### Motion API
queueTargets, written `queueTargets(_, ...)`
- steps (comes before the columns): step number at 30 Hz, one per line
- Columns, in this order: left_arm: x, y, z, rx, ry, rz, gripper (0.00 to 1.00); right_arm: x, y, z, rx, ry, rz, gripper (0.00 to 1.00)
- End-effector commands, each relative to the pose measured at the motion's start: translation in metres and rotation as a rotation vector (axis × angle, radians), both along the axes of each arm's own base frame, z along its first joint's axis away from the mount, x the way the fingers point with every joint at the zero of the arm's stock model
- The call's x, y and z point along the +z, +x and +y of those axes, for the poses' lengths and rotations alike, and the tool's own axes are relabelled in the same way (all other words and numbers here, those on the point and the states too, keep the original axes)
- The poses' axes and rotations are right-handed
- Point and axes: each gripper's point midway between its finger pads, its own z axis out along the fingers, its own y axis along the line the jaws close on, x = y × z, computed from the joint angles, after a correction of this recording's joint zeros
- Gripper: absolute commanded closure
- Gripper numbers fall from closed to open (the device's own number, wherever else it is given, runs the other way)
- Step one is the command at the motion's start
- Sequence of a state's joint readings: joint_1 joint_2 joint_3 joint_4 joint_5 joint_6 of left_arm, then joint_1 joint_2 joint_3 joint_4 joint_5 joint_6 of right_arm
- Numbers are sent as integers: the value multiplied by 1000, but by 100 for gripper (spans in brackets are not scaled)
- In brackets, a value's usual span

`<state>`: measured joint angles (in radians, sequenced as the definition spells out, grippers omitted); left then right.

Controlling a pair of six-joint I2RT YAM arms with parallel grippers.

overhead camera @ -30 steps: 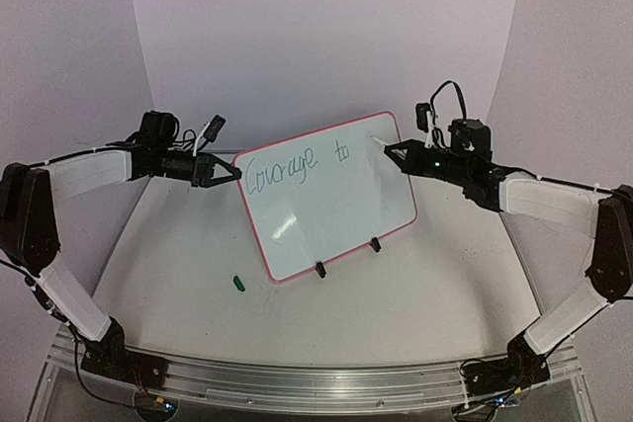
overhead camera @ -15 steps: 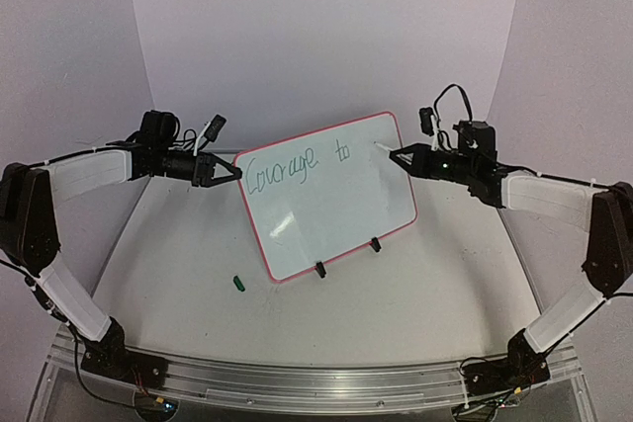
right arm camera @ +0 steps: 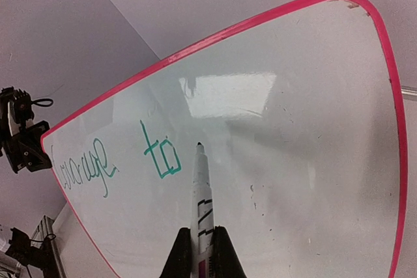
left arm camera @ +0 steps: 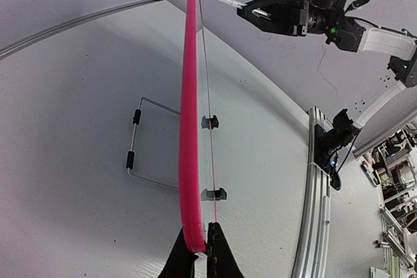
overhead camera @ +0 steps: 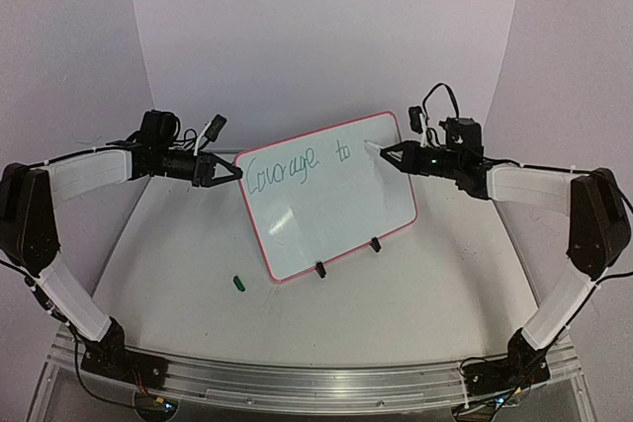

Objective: Write a sentence on the whiteboard
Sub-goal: Write on the whiteboard with the whiteboard.

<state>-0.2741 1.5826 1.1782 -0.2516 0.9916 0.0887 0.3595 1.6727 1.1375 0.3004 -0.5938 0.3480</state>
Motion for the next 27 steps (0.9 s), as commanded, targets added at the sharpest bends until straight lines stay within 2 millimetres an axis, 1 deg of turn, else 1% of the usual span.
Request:
queueTargets(1, -7, -5, -8, -33, 58, -63, 100, 26, 19, 3, -28, 35, -78, 100)
queueTargets(9, -6, -5, -8, -34, 58, -65, 100, 18, 33, 2, -69, 28, -62, 100)
queueTargets(13, -6, -6, -8, -35, 58, -67, 100, 16, 35, 4, -59, 28, -59, 100)
queueTargets(20, -5, -6, -8, -34, 58, -69, 100, 10, 26, 12, 6, 18, -43, 100)
queueTargets(27, -5, -6, -8, -33, 59, -70, 100, 0, 18, 10, 18, -3, -26, 100)
